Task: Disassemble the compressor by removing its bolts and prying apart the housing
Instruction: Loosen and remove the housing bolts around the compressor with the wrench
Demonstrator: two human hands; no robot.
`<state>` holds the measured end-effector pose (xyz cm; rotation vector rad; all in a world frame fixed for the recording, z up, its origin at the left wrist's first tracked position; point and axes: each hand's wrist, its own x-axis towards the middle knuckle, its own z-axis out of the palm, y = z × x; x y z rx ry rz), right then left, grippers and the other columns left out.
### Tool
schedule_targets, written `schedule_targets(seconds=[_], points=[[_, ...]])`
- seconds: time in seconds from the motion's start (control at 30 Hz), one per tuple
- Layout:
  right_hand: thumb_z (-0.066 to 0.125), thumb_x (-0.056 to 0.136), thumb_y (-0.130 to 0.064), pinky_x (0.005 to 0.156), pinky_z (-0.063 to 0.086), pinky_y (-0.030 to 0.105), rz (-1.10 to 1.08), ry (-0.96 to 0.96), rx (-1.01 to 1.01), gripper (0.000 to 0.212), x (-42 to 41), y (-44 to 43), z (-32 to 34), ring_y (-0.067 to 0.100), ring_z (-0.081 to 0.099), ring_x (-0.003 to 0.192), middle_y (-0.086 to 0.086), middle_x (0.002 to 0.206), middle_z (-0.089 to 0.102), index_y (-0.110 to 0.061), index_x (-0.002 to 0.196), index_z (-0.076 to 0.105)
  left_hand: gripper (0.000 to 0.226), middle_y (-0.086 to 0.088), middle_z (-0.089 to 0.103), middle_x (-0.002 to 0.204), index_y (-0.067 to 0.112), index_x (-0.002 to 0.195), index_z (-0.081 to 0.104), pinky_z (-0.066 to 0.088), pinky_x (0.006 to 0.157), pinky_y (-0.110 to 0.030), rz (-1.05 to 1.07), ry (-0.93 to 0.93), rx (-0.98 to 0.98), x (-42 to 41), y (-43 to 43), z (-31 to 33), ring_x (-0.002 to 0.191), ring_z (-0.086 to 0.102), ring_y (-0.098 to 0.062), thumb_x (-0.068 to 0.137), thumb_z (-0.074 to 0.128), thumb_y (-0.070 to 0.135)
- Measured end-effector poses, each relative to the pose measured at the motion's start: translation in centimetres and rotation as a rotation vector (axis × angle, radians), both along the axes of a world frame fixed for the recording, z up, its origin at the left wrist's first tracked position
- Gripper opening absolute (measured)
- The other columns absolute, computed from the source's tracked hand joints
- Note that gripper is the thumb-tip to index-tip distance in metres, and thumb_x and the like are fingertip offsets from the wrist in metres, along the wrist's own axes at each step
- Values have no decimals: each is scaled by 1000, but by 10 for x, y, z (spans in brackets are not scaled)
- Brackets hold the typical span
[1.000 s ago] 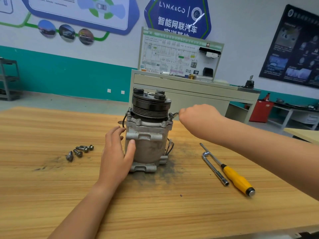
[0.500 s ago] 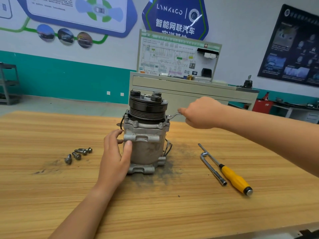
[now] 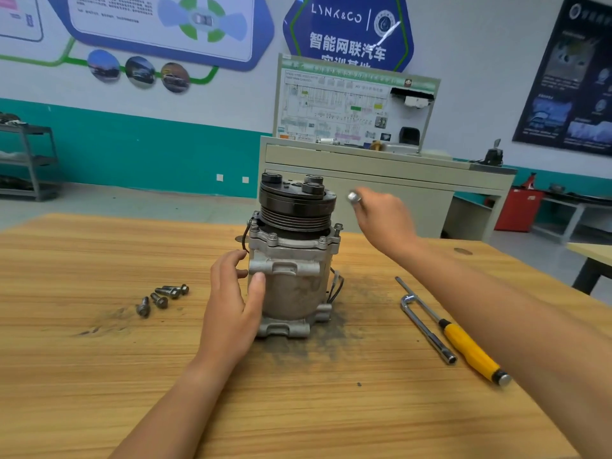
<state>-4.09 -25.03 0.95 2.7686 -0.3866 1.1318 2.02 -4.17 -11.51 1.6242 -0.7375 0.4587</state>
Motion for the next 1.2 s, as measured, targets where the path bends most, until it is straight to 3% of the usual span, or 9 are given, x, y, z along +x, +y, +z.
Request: schedule_targets(seconds=[0.1,0.23,0.4,0.5,0.63,0.83,0.93,1.0,1.2], points=[[44,97,-20,56,43,31,101,-265,385,22,-20,6,-23,22,57,64,10,78,65,-5,103,59,55,7,28,139,16,134,39,31,84,-5,35,-12,-17,-3,0,2,112,41,-2,86,36,44],[44,97,-20,62,46,28,131,-311,619,18,-38,16,-64,15,58,66,3,74,63,-8,93,58,62,-2,23,146,12,131,41,28,99,-23,104,-54,-61,-3,0,4,128,36,-13,83,33,50],[46,96,-20,48,37,10,183,-347,805,25,-37,32,-91,2,48,48,4,66,61,-27,72,49,48,11,21,140,14,123,49,17,101,-3,131,-202,-92,-8,1,8,125,20,17,86,37,42],[47,95,-23,46,35,10,210,-399,898,24,-35,37,-97,8,45,50,11,67,62,-28,72,50,31,3,30,140,23,115,51,25,105,-32,123,-358,-48,-14,3,19,129,30,-6,86,42,32],[47,94,-23,47,37,8,298,-398,1060,19,-35,42,-110,-1,49,50,-3,60,59,-26,77,52,27,0,51,128,19,113,51,29,101,-63,169,-690,151,-22,-5,44,120,43,-20,86,47,26],[49,93,-27,60,44,19,327,-395,1244,15,-25,39,-121,1,62,65,-8,65,66,-26,80,57,20,-3,71,94,13,100,70,32,99,-62,137,-1124,632,-24,-41,119,96,66,-21,80,67,11],[49,93,-30,61,46,22,312,-384,1273,16,-24,35,-124,6,62,69,-4,71,67,-26,79,57,33,0,61,120,21,122,58,11,109,-62,164,-1093,1115,-18,-64,145,122,47,-20,90,56,12],[47,94,-28,54,41,13,295,-355,1270,18,-23,33,-125,-1,60,64,-10,69,66,-27,79,56,31,-1,56,127,23,125,55,14,109,-58,192,-1033,1303,-12,-76,153,126,42,-19,96,48,17],[46,96,-24,64,43,19,316,-270,1296,19,-23,36,-125,2,62,77,-11,77,68,-29,80,56,24,1,61,111,26,113,62,25,93,-43,140,-941,1363,-11,-89,165,106,53,-22,96,48,18]])
